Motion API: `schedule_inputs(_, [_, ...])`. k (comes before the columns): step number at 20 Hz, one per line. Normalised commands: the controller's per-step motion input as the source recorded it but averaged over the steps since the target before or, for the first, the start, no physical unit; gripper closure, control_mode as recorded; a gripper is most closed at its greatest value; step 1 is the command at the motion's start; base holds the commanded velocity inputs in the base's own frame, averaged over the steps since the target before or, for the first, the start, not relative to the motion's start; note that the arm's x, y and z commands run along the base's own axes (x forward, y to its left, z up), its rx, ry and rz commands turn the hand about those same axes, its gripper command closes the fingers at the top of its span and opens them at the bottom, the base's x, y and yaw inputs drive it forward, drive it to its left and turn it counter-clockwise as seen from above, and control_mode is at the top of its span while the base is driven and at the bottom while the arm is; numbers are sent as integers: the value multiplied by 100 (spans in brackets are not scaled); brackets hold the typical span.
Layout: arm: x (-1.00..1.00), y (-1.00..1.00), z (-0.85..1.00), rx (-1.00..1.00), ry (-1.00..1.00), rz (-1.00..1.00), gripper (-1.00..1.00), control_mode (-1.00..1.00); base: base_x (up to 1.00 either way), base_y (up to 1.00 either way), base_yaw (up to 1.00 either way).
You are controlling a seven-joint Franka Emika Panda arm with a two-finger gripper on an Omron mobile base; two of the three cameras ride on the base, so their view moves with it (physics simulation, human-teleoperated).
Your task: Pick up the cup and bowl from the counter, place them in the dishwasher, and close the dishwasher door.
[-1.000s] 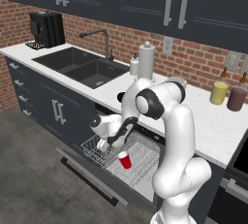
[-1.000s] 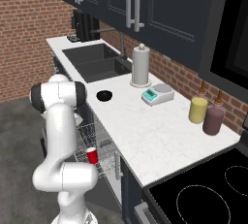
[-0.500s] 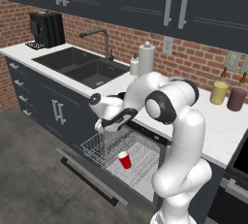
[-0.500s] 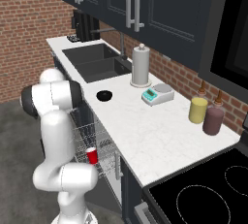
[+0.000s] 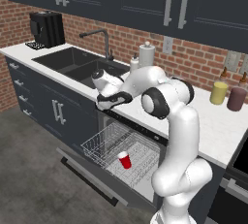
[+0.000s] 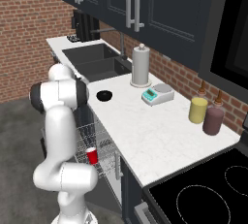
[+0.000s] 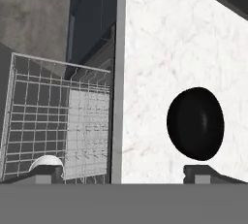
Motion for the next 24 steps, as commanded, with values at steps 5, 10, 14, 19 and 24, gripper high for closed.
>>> schedule_inputs(5, [100, -16, -38, -1, 15, 0, -100, -100, 0, 0, 0])
schedule_inputs(10, [82, -32, -23, 0, 9, 1, -100, -100, 0, 0, 0])
schedule_inputs(14, [56, -29, -10, 0, 6, 0, -100, -100, 0, 0, 0])
schedule_inputs(19, [41, -14, -39, -2, 11, 0, -100, -100, 0, 0, 0])
schedule_inputs(24, [-1, -22, -27, -1, 2, 0, -100, -100, 0, 0, 0])
